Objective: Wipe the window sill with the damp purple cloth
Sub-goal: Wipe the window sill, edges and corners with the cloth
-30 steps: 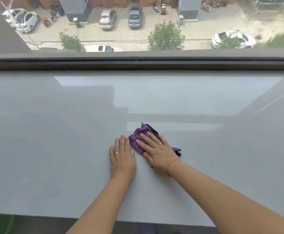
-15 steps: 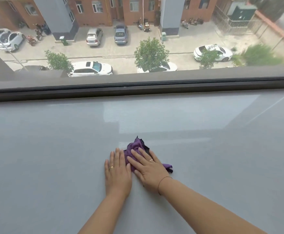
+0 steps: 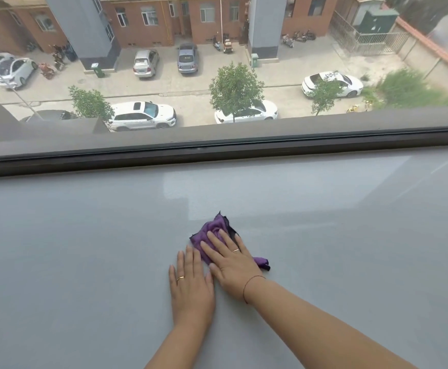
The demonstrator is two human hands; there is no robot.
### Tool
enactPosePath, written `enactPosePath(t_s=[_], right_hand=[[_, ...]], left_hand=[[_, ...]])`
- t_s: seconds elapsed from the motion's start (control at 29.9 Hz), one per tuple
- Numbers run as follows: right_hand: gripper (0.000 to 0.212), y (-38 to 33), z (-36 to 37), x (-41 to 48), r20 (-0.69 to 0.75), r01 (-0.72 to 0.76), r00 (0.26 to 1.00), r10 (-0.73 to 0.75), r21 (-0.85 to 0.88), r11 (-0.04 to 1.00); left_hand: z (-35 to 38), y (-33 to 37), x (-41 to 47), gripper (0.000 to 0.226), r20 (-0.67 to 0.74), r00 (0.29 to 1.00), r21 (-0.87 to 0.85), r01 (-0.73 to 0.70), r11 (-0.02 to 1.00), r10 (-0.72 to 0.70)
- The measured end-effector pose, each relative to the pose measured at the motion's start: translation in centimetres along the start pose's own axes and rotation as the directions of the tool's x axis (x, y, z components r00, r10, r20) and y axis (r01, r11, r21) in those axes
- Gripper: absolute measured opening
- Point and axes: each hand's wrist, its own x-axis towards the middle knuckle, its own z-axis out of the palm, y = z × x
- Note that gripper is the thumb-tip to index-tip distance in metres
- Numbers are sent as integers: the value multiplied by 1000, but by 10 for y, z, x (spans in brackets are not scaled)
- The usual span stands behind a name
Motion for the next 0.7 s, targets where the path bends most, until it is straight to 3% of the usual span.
enactPosePath(t_s=[0.1,0.2,0.3,0.37,0.43,0.53,0.6,0.7], right_hand=[[53,39,-14,0,-30,-50,998,49,-19,999],[53,77,-29,0,-56,-320,946,320,-8,947],[55,67,-28,8,-90,-488,868,489,32,872],[55,35,-19,18,-90,-434,894,438,61,899],[53,1,-8,25,-43,-205,977,208,51,977],[52,-4,-7,27,19,21,1000,-21,-1,1000],[52,20,-15,28,-1,23,1000,-24,-45,999],[53,72,-34,31,-78,-234,970,230,-52,971]], left_hand=[[-1,-4,1,60,-5,999,26,-47,999,48],[0,-6,2,56,1,998,25,-65,998,65],[-2,-5,2,57,25,998,25,-50,998,49],[0,-5,4,56,10,999,6,-41,999,41],[3,-6,5,54,-12,1000,-11,-22,1000,22],[1,-8,7,57,38,998,-6,-56,998,56],[3,-11,9,57,22,997,7,-70,998,70],[8,-15,12,55,16,998,-27,-57,998,57]])
